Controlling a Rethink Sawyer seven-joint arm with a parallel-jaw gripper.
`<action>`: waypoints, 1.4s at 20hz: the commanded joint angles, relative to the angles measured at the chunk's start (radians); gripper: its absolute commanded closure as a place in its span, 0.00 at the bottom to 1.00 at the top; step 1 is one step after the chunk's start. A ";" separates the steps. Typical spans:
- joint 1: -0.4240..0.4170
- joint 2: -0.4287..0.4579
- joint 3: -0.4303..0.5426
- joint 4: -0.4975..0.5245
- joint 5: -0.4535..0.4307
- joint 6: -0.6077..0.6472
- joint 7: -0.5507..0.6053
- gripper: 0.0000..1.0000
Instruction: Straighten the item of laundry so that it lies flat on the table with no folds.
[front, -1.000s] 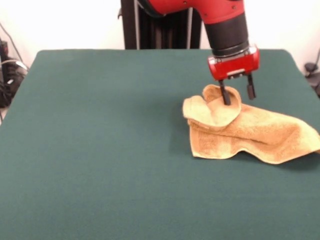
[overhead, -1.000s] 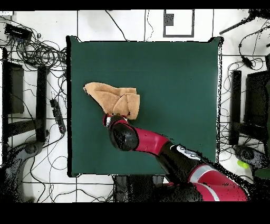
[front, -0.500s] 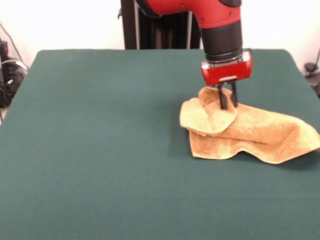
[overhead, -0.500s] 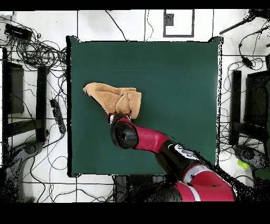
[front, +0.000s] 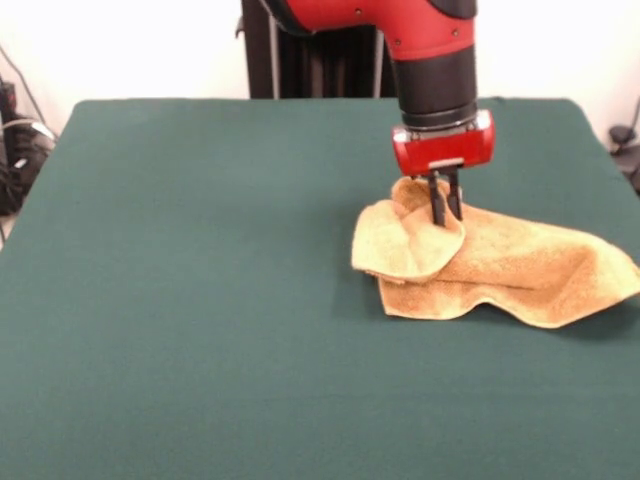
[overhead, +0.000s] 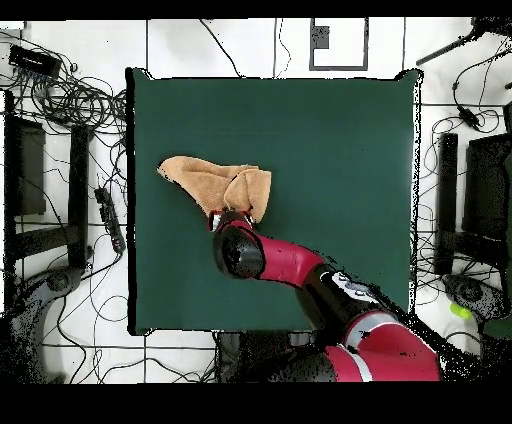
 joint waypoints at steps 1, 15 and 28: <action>0.036 -0.039 -0.029 -0.057 0.036 0.049 0.172 1.00; 0.212 -0.543 -0.253 0.174 0.092 0.427 0.226 1.00; 0.211 -0.507 -0.295 0.123 -0.008 0.395 0.141 0.00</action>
